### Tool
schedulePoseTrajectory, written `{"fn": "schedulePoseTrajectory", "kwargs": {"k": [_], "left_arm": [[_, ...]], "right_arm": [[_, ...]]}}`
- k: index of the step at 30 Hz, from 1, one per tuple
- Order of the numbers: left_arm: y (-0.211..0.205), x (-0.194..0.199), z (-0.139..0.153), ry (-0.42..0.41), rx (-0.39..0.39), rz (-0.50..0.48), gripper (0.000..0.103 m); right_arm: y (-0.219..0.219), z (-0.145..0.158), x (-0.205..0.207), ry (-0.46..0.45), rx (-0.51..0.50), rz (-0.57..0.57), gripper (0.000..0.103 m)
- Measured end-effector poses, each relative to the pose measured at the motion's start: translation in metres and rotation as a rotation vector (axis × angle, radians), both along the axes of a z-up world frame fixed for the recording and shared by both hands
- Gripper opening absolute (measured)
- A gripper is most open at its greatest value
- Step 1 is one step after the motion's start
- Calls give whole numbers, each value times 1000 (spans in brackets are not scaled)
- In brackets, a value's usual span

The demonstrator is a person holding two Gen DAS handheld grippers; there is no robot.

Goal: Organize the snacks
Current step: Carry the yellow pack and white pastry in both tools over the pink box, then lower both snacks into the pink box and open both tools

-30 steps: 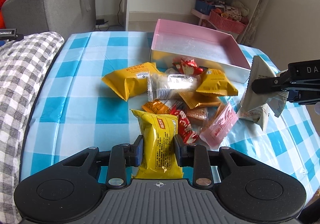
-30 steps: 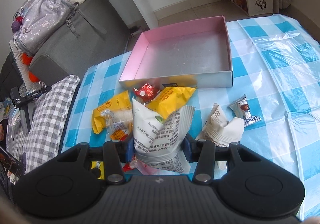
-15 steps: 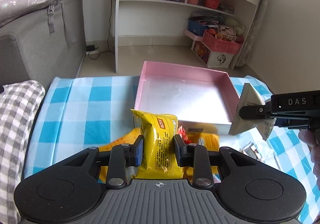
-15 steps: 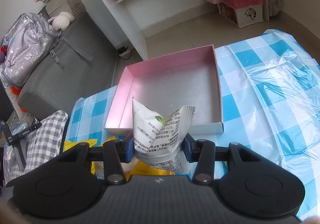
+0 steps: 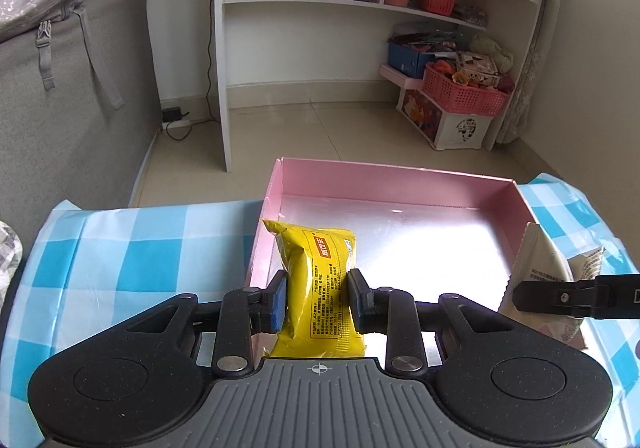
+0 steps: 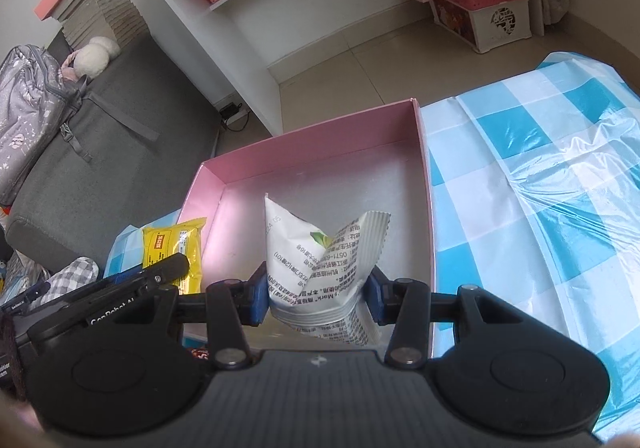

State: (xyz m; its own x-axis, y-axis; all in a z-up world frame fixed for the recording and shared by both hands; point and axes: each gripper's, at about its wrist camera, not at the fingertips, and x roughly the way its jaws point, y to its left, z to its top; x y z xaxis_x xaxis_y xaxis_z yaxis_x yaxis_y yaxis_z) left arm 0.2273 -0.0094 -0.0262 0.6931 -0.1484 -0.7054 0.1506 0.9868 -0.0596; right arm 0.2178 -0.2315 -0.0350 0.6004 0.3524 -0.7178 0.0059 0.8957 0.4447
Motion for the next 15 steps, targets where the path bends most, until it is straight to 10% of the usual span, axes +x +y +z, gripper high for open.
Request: {"fn": "schedulePoseTrajectory", "kwargs": {"k": [15], "left_arm": [[12,-24,-18,121,51,33,29]], "right_arm": [[26,-6,-10,95,-113,83,43]]}}
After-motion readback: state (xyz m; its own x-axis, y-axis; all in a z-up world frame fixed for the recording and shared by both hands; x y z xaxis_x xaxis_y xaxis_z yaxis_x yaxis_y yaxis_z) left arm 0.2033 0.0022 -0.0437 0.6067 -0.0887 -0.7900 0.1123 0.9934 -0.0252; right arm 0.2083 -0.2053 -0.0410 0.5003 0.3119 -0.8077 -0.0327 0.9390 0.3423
